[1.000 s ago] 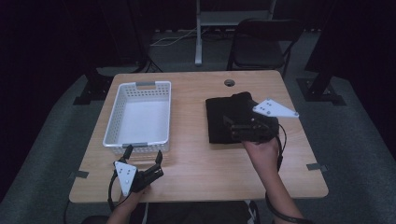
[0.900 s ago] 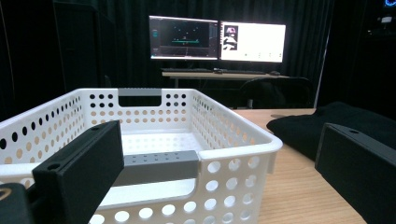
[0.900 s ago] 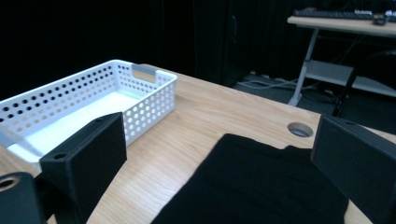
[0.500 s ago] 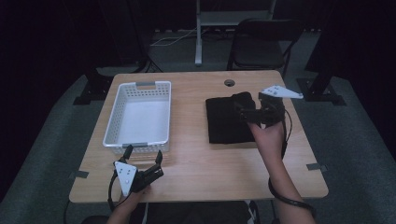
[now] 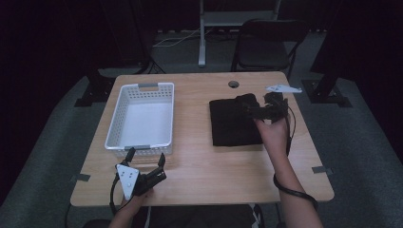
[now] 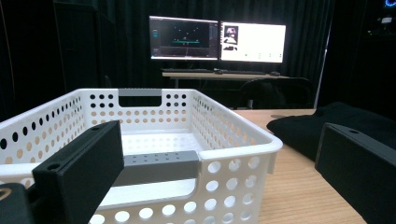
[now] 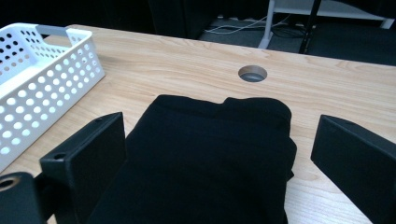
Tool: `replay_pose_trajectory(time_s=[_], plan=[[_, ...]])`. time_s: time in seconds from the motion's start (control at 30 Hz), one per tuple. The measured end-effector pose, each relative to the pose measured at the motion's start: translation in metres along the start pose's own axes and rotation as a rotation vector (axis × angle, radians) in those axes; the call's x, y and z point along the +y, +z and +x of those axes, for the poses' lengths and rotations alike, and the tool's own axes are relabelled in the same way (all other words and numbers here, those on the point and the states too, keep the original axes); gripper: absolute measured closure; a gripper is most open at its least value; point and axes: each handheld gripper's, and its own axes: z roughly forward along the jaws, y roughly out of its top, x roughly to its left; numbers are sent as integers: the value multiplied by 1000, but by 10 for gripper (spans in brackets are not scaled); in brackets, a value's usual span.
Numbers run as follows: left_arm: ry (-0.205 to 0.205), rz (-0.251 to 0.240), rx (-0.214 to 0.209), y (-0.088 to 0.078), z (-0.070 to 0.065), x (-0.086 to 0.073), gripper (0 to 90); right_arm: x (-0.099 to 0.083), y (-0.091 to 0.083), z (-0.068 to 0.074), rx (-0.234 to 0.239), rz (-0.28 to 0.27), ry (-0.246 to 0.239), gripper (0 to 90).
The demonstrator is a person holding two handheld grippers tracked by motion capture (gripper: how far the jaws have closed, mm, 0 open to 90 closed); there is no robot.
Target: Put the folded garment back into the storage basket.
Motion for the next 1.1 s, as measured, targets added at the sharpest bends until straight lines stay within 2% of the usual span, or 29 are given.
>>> replay_pose_trajectory(time_s=[0.4, 0.47, 0.7, 0.83, 0.87, 1.1], plan=[[0, 0, 0, 0, 0, 0, 24, -12, 24, -17, -2, 78, 52, 35], [-1, 1, 0, 0, 0, 0, 24, -16, 31, -19, -14, 101, 48, 35], [0, 0, -1, 0, 0, 0, 24, -26, 48, -27, -14, 156, 70, 35], [1, 0, 0, 0, 0, 0, 24, -29, 53, -30, -25, 170, 74, 35], [1, 0, -1, 0, 0, 0, 24, -30, 54, -32, -16, 170, 84, 35], [1, -2, -1, 0, 0, 0, 24, -38, 68, -37, -27, 219, 93, 35]])
